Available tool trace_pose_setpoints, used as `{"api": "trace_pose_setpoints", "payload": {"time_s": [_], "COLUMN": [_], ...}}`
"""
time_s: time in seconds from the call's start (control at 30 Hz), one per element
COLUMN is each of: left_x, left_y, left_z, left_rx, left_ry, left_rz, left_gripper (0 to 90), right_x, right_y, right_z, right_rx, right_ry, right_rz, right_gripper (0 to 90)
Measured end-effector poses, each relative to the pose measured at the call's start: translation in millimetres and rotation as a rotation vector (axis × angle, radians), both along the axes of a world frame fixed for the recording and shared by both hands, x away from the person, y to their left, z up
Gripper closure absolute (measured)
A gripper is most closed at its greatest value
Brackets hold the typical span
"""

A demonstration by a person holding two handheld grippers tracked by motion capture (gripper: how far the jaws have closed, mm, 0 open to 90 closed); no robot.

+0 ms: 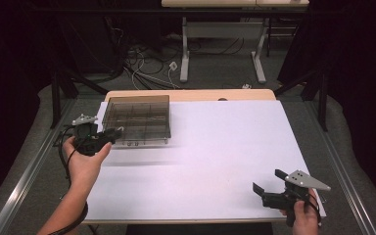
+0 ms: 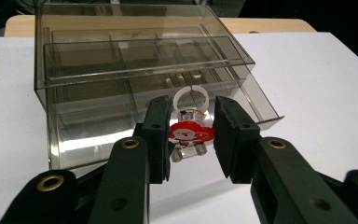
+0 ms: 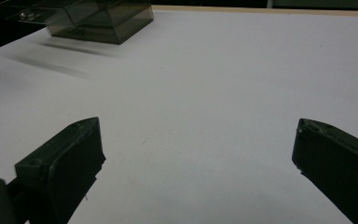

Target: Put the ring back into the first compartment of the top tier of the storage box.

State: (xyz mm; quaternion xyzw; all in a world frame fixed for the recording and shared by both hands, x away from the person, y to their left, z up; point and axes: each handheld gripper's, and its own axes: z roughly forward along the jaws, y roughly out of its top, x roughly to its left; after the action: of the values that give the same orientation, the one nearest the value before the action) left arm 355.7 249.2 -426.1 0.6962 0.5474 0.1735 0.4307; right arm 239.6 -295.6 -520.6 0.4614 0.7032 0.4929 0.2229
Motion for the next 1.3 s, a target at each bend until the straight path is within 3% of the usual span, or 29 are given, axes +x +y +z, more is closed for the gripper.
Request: {"api": "trace_pose_setpoints", "payload": {"time_s": [0.83,1.3], "left_x": [19.8,30.8], "left_y": [4.8,10.9], "left_z": [-5.4,-21.4], "left_rx": [-0.019,-0.026], "left_ry": [0.009,0.036], "left_rz": [0.061,0.111], "left_gripper": [67.2,67.3], "right_x": [1.4,1.4], "right_y": [1.7,1.9], "right_z": [-1.7,-1.7], "right_rx": [0.009,0.009], "right_ry": [-0.01,-0.007], "right_rz": [0.003,0.005], "right_gripper": [1.4,1.4]}}
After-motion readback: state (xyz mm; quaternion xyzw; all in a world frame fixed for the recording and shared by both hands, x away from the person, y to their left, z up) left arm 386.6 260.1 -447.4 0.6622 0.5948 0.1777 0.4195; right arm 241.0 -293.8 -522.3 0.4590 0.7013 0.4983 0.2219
